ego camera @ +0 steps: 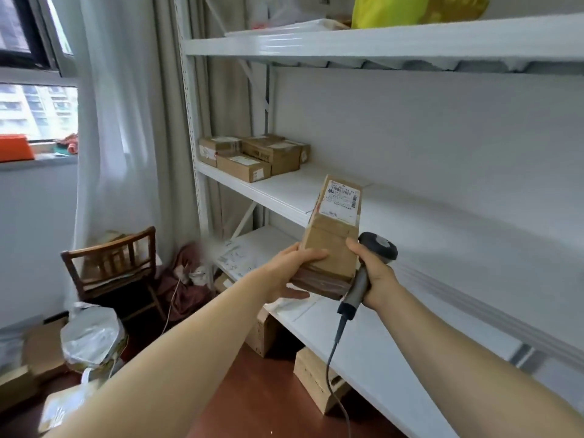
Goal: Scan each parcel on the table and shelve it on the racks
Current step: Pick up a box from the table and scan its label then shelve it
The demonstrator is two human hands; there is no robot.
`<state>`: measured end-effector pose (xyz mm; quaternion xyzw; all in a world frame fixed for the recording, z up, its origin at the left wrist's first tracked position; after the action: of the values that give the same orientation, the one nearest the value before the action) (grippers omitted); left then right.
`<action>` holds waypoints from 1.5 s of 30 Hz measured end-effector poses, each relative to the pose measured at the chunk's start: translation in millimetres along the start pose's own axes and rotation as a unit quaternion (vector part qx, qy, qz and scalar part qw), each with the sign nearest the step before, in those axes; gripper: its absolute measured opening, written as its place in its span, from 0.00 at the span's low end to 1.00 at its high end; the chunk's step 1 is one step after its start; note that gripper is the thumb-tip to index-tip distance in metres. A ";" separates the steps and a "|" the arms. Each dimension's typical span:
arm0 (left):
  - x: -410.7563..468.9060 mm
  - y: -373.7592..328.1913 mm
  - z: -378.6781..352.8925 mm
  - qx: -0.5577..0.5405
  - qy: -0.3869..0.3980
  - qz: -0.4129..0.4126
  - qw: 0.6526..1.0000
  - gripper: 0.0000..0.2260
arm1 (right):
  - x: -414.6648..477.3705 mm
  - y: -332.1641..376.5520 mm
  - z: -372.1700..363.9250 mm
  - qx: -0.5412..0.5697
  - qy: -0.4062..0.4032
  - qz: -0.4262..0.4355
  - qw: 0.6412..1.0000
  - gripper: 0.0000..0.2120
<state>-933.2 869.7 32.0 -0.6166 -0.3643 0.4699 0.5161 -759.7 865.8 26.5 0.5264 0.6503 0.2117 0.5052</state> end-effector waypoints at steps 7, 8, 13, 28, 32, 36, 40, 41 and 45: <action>124.6 -60.5 83.3 -0.058 -0.081 0.016 0.995 0.20 | 126.5 59.0 -84.6 -0.018 -0.032 0.015 0.999 0.17; 139.5 -66.7 94.2 -0.062 -0.089 0.027 0.994 0.19 | 141.5 68.9 -92.1 -0.034 -0.042 0.018 0.998 0.14; 212.5 -91.5 139.6 -0.065 -0.085 0.058 0.993 0.22 | 202.2 126.9 -121.8 -0.113 -0.099 0.056 0.987 0.07; 437.4 -139.2 150.4 -0.079 0.038 0.087 0.992 0.17 | 334.5 226.3 -151.7 -0.220 -0.197 0.097 0.951 0.17; 485.6 -140.5 141.2 -0.057 0.025 0.094 0.994 0.18 | 364.1 233.9 -150.2 -0.223 -0.214 0.090 0.947 0.18; 526.7 -140.4 134.8 -0.064 0.010 0.087 0.994 0.21 | 395.3 240.8 -143.9 -0.226 -0.208 0.079 0.948 0.15; 561.1 -143.8 126.6 -0.103 -0.017 0.086 0.991 0.22 | 425.1 253.2 -129.6 -0.218 -0.200 0.058 0.954 0.14; 569.2 -145.4 123.5 -0.110 -0.027 0.089 0.990 0.22 | 431.1 256.4 -125.9 -0.217 -0.196 0.051 0.955 0.14; 601.7 -156.3 107.3 -0.158 -0.073 0.078 0.982 0.21 | 452.7 271.1 -108.7 -0.198 -0.189 0.037 0.961 0.18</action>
<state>-853.9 1494.9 59.8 -0.6810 -0.4212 0.4892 0.3456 -698.5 1397.1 92.4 0.4701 0.4680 0.2521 0.7046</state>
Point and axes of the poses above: each hand's wrist, its own x-axis towards the middle knuckle, its own z-axis out of the back of the hand, y = z × x, the point moved 1 cm from there along x, towards the middle knuckle, and after that the axes turned 7 degrees about -z, right-handed, at the moved point
